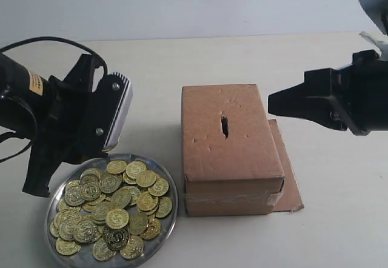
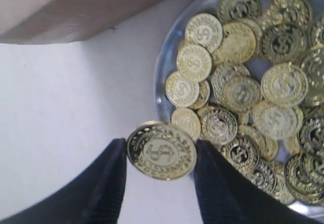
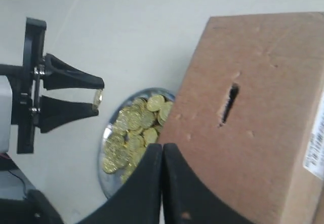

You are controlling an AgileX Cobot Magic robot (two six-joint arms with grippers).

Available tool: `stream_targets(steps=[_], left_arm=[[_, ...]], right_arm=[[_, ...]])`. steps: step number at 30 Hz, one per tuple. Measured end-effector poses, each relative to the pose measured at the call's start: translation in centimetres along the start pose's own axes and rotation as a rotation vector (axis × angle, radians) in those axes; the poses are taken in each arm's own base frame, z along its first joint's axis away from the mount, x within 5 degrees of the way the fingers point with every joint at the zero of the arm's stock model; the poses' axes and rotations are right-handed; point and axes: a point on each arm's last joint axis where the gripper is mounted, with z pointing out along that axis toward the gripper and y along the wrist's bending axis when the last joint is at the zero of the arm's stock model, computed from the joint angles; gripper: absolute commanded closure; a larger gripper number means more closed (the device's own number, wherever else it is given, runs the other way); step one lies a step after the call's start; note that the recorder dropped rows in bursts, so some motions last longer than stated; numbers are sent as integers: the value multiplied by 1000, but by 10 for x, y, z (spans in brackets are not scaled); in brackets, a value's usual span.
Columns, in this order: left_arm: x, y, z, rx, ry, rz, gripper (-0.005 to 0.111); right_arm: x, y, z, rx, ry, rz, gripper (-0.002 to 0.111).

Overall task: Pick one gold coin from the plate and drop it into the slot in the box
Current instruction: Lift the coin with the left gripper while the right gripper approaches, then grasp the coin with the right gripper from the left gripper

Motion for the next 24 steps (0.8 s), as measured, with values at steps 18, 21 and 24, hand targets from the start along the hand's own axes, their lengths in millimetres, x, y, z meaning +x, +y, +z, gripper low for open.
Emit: stream_targets(steps=[18,21,24], left_arm=[[-16,1,-49,-133,-207,-214,70],[-17,1,-53,-147,-215,-216,70],[-17,1,-56,-156,-220,-217,70]], right_arm=[[10,20,55,-223,51,86,108],[9,30,75,-226,94,50,108],[3,44,92,-231,108,12,107]])
